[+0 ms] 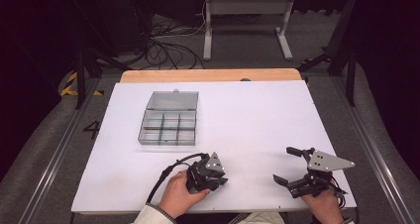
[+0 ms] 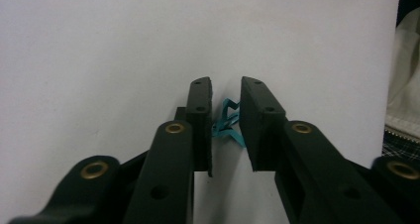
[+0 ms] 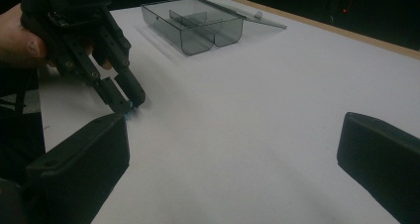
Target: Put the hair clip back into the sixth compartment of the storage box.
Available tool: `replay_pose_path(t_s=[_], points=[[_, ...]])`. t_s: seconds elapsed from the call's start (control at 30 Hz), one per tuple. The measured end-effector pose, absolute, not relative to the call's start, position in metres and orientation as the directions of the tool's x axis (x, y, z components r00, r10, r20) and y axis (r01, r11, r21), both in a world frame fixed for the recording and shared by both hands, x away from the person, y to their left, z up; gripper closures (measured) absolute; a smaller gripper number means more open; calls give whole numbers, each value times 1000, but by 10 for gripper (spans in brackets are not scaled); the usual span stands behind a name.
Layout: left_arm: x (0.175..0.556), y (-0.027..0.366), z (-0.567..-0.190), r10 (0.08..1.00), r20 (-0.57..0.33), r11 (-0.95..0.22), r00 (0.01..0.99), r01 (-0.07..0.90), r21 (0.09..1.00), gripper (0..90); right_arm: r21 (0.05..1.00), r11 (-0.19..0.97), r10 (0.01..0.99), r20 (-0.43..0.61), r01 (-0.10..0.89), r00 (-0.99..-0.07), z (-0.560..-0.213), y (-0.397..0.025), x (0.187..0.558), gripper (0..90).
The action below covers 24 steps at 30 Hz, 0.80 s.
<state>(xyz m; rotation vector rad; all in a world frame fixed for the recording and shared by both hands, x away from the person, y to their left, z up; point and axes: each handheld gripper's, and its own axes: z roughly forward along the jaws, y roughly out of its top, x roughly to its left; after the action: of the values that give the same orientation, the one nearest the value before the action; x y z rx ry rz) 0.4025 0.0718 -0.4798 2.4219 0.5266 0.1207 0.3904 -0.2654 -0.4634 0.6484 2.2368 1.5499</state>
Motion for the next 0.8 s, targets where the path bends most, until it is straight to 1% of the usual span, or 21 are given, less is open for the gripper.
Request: replay_pose_path(t_s=[0.07, 0.3, 0.47, 0.8], points=[[402, 72, -479, 399, -43, -713, 916, 339, 613, 809, 939, 298, 546, -20, 172, -837, -463, -265, 390, 8], [400, 73, -475, 398, -33, -708, 917, 329, 625, 867, 938, 301, 547, -22, 172, -837, -463, -265, 391, 8], [399, 73, -471, 394, -26, -702, 919, 319, 637, 883, 938, 302, 545, -25, 169, -838, -464, -265, 391, 8], [398, 79, -458, 405, -29, -671, 914, 319, 670, 886, 938, 299, 546, -19, 174, -838, -464, -265, 391, 8]])
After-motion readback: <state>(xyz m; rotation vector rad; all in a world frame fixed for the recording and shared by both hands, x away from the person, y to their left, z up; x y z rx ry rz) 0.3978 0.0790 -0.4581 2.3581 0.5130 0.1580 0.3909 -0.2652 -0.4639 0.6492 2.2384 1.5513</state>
